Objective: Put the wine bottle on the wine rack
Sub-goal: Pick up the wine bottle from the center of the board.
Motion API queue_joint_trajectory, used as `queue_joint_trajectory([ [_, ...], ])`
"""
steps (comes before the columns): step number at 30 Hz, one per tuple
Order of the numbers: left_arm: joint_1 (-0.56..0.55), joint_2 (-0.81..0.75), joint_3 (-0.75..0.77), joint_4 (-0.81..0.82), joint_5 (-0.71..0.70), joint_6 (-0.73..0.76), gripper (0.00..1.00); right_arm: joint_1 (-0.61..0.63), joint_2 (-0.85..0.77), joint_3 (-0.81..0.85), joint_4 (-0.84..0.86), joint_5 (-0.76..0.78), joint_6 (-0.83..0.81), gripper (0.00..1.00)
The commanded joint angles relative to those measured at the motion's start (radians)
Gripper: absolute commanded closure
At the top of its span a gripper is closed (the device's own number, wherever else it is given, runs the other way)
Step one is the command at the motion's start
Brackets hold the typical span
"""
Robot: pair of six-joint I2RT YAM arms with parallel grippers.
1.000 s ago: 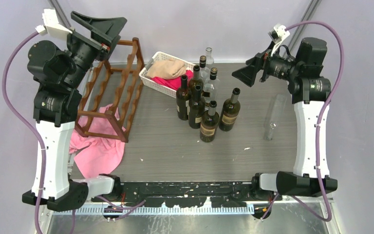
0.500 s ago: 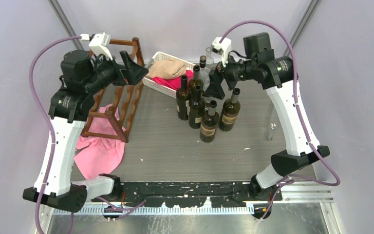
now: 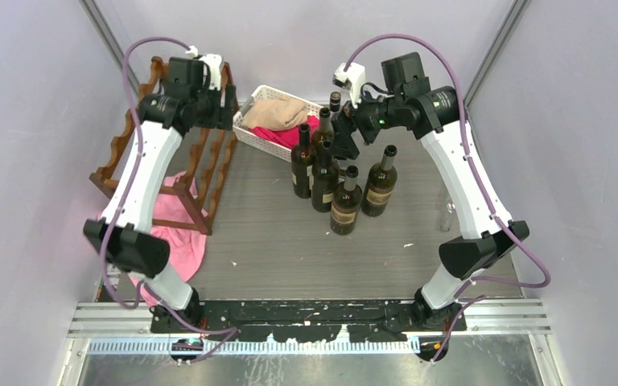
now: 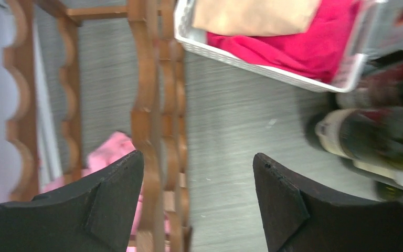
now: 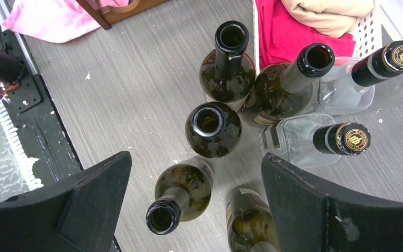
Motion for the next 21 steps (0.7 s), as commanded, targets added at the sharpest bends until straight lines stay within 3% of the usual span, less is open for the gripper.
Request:
queue_joint_trajectory([
  [1,-0.001,0.139,0.186,-0.114,-0.192,0.149,0.25,0.002,-0.006,0.029,0.057,-0.010,0.012,0.01],
  [6,0.010,0.224,0.285,-0.133,-0.212,0.188,0.26,-0.004,0.003,0.035,0.067,-0.003,0.027,0.00],
  [10,0.034,0.243,0.283,-0.120,-0.189,0.192,0.27,-0.072,0.008,0.030,0.146,-0.026,0.147,0.00],
  [16,0.072,0.256,0.238,-0.117,-0.096,0.190,0.39,-0.229,0.047,0.042,0.265,-0.083,0.349,0.00],
  [21,0.102,0.261,0.214,-0.130,-0.019,0.178,0.48,-0.273,0.071,0.044,0.288,-0.068,0.376,0.01],
])
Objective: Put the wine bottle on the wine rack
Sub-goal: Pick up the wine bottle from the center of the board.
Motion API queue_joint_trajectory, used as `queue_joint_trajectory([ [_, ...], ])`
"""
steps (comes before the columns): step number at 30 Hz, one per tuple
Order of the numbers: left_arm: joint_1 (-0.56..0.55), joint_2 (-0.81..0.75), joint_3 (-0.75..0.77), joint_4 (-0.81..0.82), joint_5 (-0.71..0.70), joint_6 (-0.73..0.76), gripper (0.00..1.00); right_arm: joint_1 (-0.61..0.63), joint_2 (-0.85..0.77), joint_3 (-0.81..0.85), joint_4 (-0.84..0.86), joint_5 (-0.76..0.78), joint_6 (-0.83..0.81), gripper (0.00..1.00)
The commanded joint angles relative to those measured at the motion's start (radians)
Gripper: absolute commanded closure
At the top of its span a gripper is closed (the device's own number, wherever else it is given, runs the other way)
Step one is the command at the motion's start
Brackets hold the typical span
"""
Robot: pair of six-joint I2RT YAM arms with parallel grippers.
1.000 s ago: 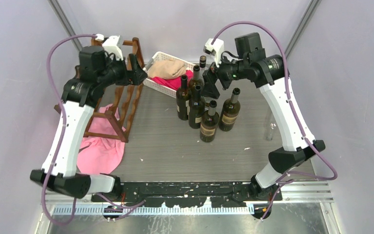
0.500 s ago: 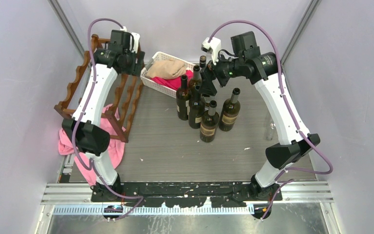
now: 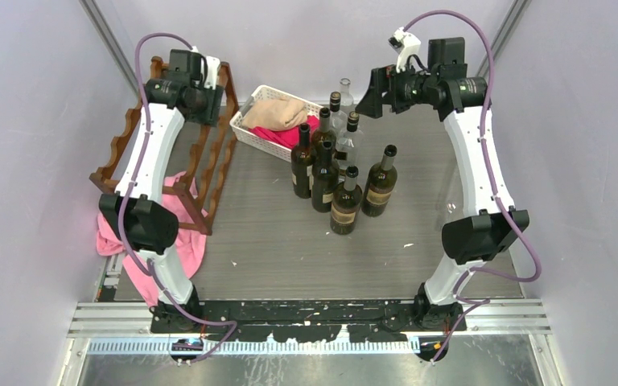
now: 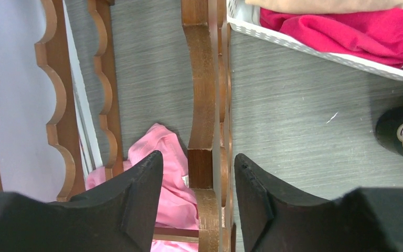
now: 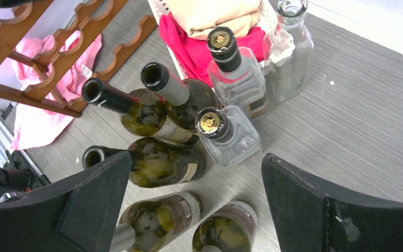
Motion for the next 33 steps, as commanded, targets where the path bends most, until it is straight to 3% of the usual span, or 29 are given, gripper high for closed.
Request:
queue_joint_trajectory([
  [1,0.025,0.000,-0.016,-0.004,0.090,0.007,0.50,-0.009,0.001,0.039,0.079,-0.016,0.068,0.01],
  [9,0.037,-0.016,-0.047,-0.012,0.133,0.035,0.63,-0.009,-0.004,0.025,0.072,-0.040,0.042,0.01],
  [14,0.043,-0.033,-0.061,-0.015,0.132,0.050,0.64,-0.007,-0.027,0.017,0.038,-0.083,-0.026,0.01],
  [20,0.044,-0.082,-0.058,0.011,0.139,0.025,0.54,-0.009,-0.059,0.020,-0.053,-0.137,-0.142,0.01],
  [26,0.043,-0.195,-0.091,0.098,0.211,-0.071,0.42,0.014,-0.141,-0.020,-0.254,-0.235,-0.403,0.02],
  [33,0.044,-0.470,-0.383,0.410,0.468,-0.315,0.30,0.083,-0.219,-0.036,-0.416,-0.261,-0.616,0.03],
])
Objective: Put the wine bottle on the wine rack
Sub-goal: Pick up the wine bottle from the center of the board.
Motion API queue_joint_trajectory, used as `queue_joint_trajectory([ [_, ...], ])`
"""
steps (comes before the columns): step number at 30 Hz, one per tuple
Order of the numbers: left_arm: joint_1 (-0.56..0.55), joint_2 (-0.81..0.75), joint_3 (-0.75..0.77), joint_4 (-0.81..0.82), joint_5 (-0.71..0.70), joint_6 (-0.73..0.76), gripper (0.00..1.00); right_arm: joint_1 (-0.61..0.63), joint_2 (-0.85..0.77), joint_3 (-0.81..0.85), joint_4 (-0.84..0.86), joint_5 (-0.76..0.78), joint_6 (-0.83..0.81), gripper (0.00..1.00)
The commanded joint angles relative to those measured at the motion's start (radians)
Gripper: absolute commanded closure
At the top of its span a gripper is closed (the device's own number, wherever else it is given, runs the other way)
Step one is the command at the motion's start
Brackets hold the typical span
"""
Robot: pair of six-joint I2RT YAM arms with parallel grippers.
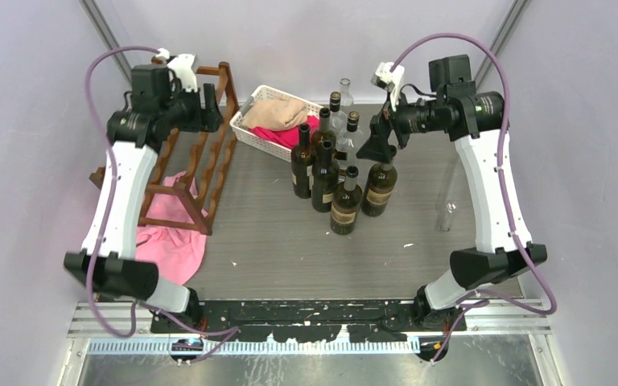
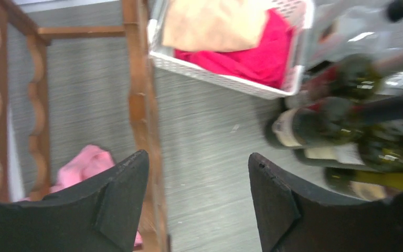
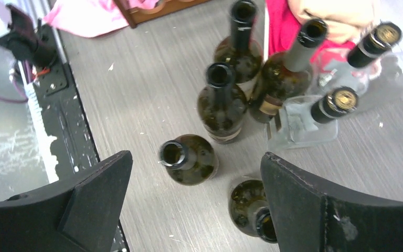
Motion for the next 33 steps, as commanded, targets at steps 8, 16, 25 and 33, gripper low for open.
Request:
queue_joint_trajectory([
  [8,0.003,-0.343,-0.399,0.590,0.440,-0.435,0.29,0.225,-0.134,-0.209,0.052,0.264,-0.077,0.08],
  [16,-0.002,-0.418,-0.525,0.665,0.479,-0.527,0.30,0.318,-0.120,-0.301,0.150,0.488,-0.004,0.15],
  [25,-0.049,-0.449,-0.580,0.684,0.484,-0.543,0.30,0.354,-0.111,-0.361,0.182,0.524,0.054,0.33],
  [33,-0.145,-0.446,-0.646,0.782,0.490,-0.531,0.29,0.354,-0.117,-0.385,0.173,0.553,0.063,0.70],
])
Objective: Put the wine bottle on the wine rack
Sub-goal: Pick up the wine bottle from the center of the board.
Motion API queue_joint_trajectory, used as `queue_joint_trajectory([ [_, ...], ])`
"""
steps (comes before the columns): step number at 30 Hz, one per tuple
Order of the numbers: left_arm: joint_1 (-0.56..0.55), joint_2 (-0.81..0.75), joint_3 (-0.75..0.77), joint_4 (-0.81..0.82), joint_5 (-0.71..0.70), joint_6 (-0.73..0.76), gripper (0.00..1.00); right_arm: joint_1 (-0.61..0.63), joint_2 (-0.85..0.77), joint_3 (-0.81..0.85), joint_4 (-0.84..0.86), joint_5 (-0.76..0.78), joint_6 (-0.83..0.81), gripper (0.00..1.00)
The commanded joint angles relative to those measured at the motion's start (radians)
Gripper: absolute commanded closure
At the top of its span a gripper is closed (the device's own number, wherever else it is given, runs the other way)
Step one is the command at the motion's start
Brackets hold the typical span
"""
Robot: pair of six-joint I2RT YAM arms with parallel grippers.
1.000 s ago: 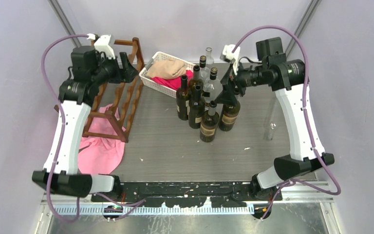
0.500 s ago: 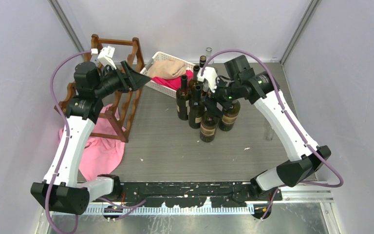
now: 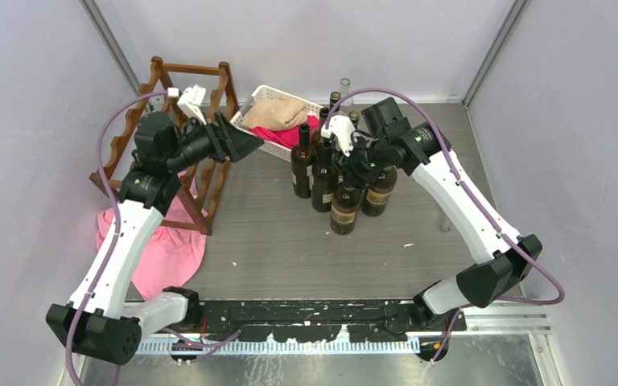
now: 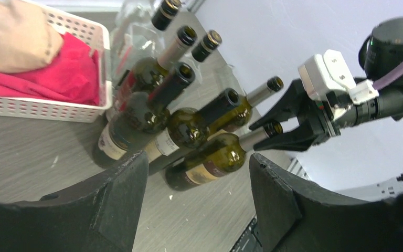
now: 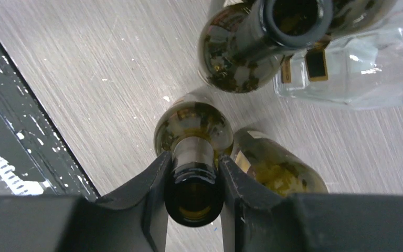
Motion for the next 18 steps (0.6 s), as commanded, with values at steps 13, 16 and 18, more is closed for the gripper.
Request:
queue_joint_trajectory([
  [13,-0.309,-0.025,-0.168,0.175,0.019,0.268,0.27,-0.075,-0.119,0.009,0.014,-0.254,0.258,0.99],
  [16,-0.345,-0.033,-0.199,0.187,-0.009,0.281,0.27,-0.118,-0.140,-0.004,0.027,-0.334,0.314,0.99],
  [18,-0.358,-0.034,-0.212,0.181,-0.039,0.281,0.27,-0.139,-0.153,-0.017,0.052,-0.373,0.359,0.99],
])
